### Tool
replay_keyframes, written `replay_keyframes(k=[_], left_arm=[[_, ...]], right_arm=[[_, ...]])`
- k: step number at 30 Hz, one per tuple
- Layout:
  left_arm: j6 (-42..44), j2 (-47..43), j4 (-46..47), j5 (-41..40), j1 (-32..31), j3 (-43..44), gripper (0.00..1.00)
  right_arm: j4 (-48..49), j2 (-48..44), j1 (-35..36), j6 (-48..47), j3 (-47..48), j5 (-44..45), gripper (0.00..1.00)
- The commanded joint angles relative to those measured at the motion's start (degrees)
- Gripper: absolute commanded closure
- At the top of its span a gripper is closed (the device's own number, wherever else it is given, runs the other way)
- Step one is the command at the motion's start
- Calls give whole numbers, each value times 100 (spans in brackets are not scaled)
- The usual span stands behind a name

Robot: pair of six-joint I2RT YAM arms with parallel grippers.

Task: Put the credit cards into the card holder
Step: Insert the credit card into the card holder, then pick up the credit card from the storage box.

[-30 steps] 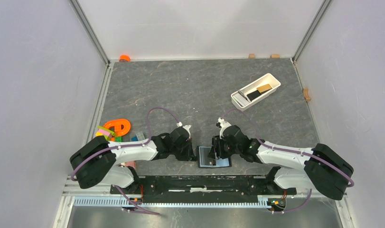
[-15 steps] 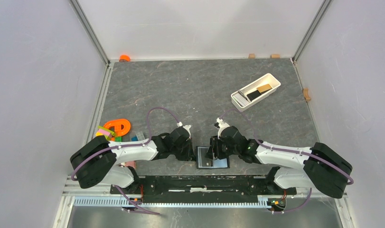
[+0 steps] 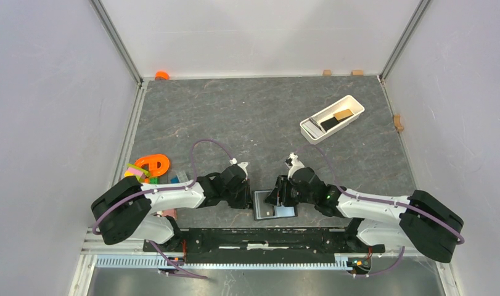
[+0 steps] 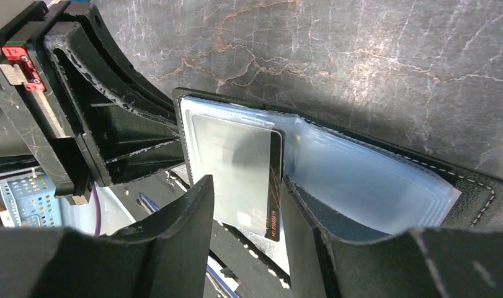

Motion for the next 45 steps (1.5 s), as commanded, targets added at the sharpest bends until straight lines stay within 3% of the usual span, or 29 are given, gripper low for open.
replay_keyframes(k=[1,4,9,11,14,17,19,25,30,37,45], left_arm=[[-118,-32,36,-132,-38,97,98],[-45,-130,-209,-305,-30,158,96],[242,-390,-749,-582,21,311,79],[397,-473,-1011,-664,72,416,68],[664,-641,-1480,-765,174,635,39],[960,-841,-1924,-763,293,960,12],[1244,-960,-2277,-671,434,1230,1],[2347,-993,-3268,-53,1237,2452,0],[3017,-1019,-3471,167,2096,3082,0],[3316,-929,-3203,36,2414,2930,0],[3416,-730,-3234,78,2466,2871,0]], right_arm=[[172,-155,55,92,47,327,50],[-543,-416,33,-359,371,928,43],[-2024,-701,-98,-1802,1315,1922,21],[-2477,-671,-230,-2398,1718,2171,13],[-2906,-574,-612,-3230,2226,2339,4],[-3020,-457,-1132,-3862,2611,2252,2],[-3000,-327,-1525,-4313,2876,2135,2],[-3161,687,-2476,-5565,3934,1902,2],[-3163,1750,-3175,-6113,4643,1474,2],[-3348,3027,-3850,-6570,5475,701,2],[-3299,3661,-4173,-6605,5719,-140,6]])
